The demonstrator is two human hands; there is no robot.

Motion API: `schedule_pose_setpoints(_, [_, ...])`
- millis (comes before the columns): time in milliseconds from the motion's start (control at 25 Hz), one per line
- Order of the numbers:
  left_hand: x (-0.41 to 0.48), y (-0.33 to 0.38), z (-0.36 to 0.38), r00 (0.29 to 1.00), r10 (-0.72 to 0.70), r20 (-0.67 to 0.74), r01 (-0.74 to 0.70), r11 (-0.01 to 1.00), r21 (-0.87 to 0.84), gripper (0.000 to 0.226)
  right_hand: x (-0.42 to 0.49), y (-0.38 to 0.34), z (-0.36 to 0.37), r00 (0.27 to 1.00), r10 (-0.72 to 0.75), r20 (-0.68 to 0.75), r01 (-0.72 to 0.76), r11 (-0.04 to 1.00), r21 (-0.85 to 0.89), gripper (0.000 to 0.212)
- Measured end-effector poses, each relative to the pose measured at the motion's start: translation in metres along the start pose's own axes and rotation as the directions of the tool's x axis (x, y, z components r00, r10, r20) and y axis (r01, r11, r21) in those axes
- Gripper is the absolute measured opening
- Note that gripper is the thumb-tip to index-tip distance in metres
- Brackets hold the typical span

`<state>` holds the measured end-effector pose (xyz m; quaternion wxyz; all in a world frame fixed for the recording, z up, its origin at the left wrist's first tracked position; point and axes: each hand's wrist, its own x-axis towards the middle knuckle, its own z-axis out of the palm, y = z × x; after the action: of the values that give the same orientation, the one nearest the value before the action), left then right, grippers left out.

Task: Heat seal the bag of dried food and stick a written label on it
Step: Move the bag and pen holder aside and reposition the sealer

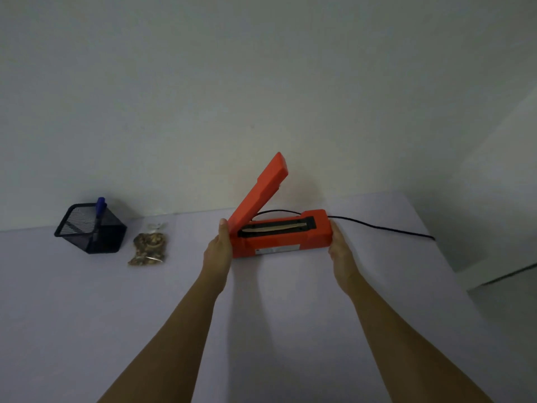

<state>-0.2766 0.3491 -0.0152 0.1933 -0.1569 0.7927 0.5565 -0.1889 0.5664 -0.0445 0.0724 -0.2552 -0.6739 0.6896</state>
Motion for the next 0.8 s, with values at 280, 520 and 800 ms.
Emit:
schedule_pose_setpoints(280, [0.046, 0.02, 0.015, 0.998, 0.04, -0.048, -0.038, 0.999, 0.029, 0.086, 0.049, 0.005, 0.003, 0.999, -0.034, 0.014, 0.034, 0.999, -0.027, 0.084])
schedule_pose_setpoints(520, [0.03, 0.018, 0.017, 0.931, 0.339, -0.132, -0.319, 0.935, 0.154, 0.058, 0.054, 0.017, 0.009, 0.999, -0.053, -0.01, 0.053, 0.999, 0.006, 0.082])
schedule_pose_setpoints(800, [0.024, 0.009, 0.017, 0.714, 0.675, 0.183, -0.622, 0.492, 0.609, 0.065, 0.053, 0.008, -0.002, 0.995, -0.056, 0.084, 0.053, 0.998, 0.042, 0.083])
